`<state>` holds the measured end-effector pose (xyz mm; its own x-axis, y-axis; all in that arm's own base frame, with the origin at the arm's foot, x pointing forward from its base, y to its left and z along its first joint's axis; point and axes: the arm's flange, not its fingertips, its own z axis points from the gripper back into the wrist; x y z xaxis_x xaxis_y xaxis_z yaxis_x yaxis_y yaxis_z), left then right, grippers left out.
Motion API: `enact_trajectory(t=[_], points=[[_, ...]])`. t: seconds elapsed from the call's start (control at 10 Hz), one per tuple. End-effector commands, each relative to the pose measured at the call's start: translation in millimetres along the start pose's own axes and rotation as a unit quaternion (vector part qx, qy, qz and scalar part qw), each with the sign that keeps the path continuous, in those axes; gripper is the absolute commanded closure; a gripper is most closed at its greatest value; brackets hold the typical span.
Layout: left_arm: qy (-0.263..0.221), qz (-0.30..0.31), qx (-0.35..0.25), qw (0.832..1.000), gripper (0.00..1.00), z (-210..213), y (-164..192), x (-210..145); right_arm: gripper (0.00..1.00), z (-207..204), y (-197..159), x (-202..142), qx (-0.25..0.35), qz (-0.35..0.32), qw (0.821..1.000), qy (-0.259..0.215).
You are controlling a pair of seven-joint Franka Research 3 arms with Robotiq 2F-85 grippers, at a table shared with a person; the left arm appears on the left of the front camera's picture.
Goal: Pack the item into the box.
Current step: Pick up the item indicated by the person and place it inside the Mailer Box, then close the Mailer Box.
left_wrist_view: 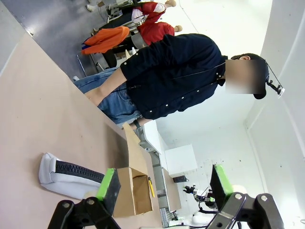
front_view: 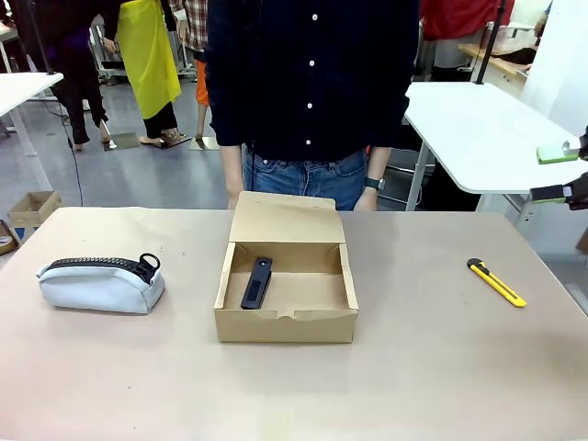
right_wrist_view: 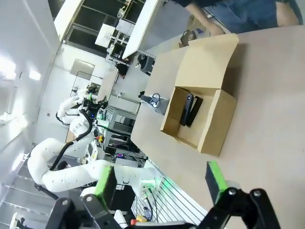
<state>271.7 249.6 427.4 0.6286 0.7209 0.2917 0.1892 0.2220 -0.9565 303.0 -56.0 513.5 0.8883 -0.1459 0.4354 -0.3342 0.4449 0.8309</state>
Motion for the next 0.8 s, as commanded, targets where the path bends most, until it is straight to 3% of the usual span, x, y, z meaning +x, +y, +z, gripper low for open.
enact_trajectory(t=[0.0,0.7], points=[[-0.007,-0.009,-0.013,1.000,0.00,-2.5,-1.8,-4.9,0.00,6.7,16.8,-2.4,-0.001,0.023,1.000,-0.006],[-0.007,-0.009,-0.013,1.000,0.00,-2.5,-1.8,-4.9,0.00,6.7,16.8,-2.4,-0.001,0.023,1.000,-0.006]])
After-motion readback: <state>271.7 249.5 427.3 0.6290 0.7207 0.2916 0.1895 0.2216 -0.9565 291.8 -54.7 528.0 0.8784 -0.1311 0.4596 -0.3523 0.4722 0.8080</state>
